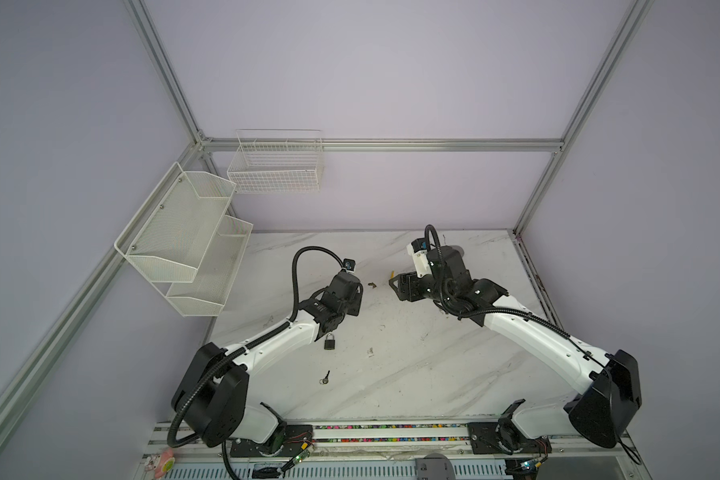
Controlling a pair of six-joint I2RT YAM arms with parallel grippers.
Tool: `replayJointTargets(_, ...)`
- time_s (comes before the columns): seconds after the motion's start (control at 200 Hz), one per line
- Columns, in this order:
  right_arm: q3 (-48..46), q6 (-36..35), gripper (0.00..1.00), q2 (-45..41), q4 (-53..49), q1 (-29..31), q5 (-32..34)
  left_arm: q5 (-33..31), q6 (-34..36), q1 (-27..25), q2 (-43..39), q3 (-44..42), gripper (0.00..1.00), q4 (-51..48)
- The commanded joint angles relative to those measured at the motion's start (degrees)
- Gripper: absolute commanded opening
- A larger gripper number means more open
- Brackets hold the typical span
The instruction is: Unlock with the key
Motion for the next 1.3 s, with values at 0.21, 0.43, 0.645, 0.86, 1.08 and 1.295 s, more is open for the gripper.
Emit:
replayJointTargets(0.21,-9.50,6.11,0.72,-1.16,13.33,-0.09,-3.48,1.79,-9.17,5.72,13.39,13.78,0.00,-8.91)
replayJointTargets(0.43,-12.48,8.14,0.72,0.25,17.34,-0.11,-3.89,3.15,-10.19,7.87,20.05,18.60,0.00,-11.75)
replayJointTargets(0.645,-12.01,8.27,0.72,1.99,17.42,-0.12,-3.28,3.88,-11.31,9.34,23.98,21.26,0.00,-12.51)
replayJointTargets(0.86,-12.27,8.03,0.72,1.27,16.97,-0.11,-2.60,4.95,-12.45,10.15,26.17,21.79,0.00,-12.44)
replayJointTargets(1.08,-13.21,7.77,0.72,0.02,16.69,0.17,-1.46,6.48,-13.79,10.27,27.02,21.39,0.03,-12.49)
replayJointTargets(1.295,-11.30,6.02,0.71,0.23,13.85,1.58,0.27,6.60,-15.16,10.46,25.02,20.25,0.31,-13.37)
